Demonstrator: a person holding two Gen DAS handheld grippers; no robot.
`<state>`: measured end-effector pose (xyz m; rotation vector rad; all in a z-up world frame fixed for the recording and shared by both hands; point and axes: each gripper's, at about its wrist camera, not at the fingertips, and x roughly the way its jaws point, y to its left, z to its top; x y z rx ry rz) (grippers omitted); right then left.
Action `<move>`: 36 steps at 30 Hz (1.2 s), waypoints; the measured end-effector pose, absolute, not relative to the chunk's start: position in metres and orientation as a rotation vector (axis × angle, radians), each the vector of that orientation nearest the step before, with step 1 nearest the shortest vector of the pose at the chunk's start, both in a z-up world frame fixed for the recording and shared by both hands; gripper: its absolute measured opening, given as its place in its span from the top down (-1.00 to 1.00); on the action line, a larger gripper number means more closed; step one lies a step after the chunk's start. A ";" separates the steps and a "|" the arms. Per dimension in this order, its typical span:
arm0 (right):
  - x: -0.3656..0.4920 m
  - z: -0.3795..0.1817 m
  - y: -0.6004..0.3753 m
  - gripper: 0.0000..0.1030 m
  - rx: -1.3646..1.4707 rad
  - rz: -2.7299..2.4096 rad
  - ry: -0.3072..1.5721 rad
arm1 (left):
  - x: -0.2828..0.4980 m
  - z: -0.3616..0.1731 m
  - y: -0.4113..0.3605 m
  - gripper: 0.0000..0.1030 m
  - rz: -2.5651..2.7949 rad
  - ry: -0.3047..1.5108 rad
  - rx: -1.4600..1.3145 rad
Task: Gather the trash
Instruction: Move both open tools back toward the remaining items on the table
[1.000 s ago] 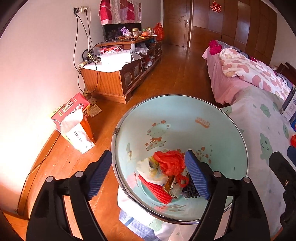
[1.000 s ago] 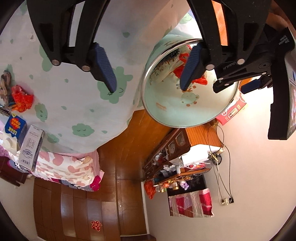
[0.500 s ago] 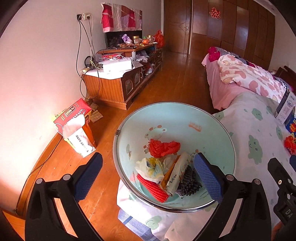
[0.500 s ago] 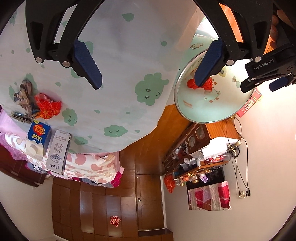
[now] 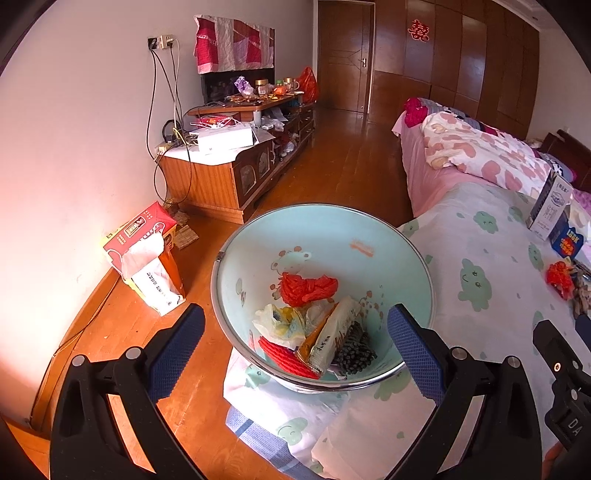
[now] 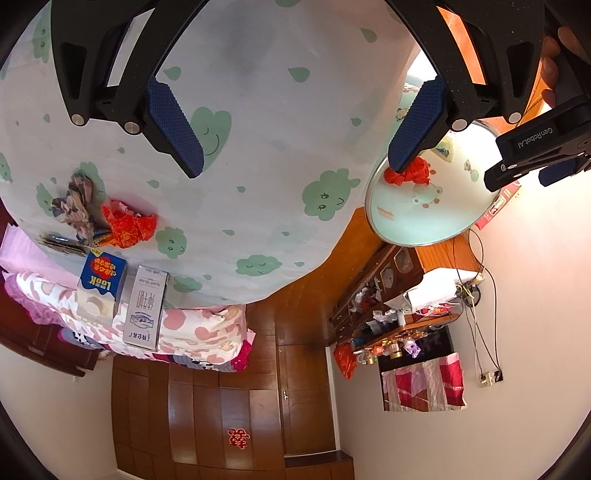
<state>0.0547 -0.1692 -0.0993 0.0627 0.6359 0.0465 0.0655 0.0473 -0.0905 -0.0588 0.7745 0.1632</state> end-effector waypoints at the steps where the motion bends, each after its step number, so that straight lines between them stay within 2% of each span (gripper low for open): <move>1: 0.053 -0.099 -0.171 -0.91 0.062 0.044 0.634 | 0.064 -0.090 0.044 -0.88 0.159 0.775 -0.056; 23: 0.010 -0.113 -0.231 -0.91 0.060 -0.094 0.638 | 0.043 -0.122 -0.025 -0.88 -0.007 0.835 -0.002; 36: 0.009 -0.116 -0.321 -0.90 0.221 -0.263 0.698 | 0.051 -0.132 -0.060 -0.88 -0.112 0.845 0.057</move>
